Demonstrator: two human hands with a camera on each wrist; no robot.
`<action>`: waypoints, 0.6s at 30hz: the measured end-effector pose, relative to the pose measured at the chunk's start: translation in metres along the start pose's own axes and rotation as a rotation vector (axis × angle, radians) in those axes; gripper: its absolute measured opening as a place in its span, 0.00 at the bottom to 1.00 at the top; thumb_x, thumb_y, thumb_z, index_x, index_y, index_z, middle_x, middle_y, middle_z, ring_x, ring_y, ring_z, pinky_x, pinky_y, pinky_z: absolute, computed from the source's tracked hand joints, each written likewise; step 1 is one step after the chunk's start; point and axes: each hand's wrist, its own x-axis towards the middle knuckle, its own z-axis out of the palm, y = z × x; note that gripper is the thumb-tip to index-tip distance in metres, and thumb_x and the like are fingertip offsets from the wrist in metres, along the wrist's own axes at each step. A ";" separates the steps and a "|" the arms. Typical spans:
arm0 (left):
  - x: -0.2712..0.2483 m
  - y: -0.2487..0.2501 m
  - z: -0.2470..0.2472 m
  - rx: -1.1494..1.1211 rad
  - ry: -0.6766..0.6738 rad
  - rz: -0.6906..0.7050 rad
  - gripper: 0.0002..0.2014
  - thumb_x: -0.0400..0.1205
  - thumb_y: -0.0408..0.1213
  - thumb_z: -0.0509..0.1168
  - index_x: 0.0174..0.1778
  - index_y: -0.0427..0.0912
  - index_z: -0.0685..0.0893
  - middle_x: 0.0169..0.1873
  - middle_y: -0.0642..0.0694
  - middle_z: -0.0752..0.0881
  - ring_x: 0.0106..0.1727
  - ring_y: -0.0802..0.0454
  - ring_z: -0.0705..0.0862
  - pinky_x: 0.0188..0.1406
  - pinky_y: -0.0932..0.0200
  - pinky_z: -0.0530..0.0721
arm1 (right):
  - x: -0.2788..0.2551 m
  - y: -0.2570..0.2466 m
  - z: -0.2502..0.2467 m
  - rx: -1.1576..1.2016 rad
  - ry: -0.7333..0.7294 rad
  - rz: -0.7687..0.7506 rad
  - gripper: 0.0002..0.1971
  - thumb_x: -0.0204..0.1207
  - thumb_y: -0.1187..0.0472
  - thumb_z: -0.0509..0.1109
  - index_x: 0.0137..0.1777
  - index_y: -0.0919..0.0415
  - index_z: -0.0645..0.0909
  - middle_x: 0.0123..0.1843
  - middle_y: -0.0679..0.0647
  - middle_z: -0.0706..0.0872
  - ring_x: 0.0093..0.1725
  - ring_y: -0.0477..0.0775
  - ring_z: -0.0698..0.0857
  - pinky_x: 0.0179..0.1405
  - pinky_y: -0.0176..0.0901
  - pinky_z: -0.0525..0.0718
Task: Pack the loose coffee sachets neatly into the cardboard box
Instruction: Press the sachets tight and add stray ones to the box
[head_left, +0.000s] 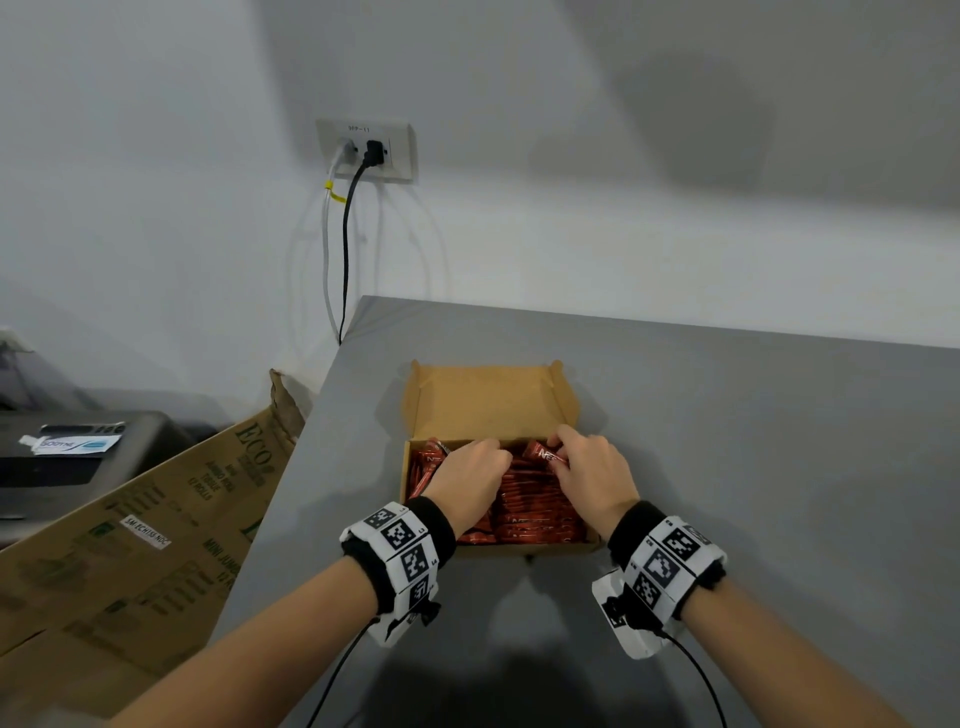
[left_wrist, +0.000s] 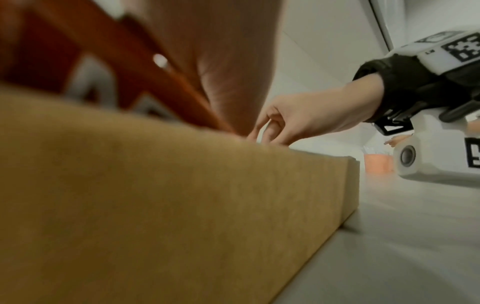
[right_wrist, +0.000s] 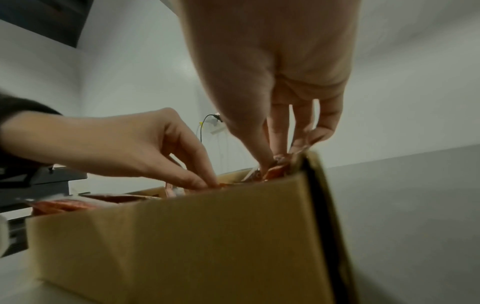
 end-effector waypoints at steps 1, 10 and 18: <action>0.000 0.000 -0.001 -0.016 0.021 0.013 0.11 0.85 0.27 0.54 0.52 0.35 0.82 0.50 0.40 0.82 0.51 0.42 0.82 0.49 0.52 0.80 | 0.001 0.000 0.000 -0.005 -0.011 -0.001 0.08 0.80 0.61 0.63 0.56 0.58 0.78 0.46 0.56 0.88 0.47 0.61 0.84 0.44 0.52 0.83; 0.012 0.006 0.001 0.007 0.027 0.065 0.14 0.82 0.24 0.59 0.58 0.37 0.85 0.53 0.41 0.82 0.54 0.42 0.81 0.49 0.50 0.81 | 0.001 0.009 -0.016 0.277 0.178 0.103 0.09 0.79 0.69 0.60 0.57 0.65 0.74 0.51 0.58 0.82 0.48 0.55 0.80 0.46 0.43 0.76; 0.018 0.001 0.008 -0.051 0.028 0.021 0.13 0.82 0.25 0.58 0.55 0.36 0.86 0.53 0.41 0.83 0.57 0.43 0.79 0.54 0.48 0.79 | 0.000 0.009 -0.018 -0.010 -0.116 -0.013 0.09 0.73 0.56 0.72 0.51 0.57 0.83 0.50 0.52 0.82 0.51 0.54 0.82 0.50 0.46 0.79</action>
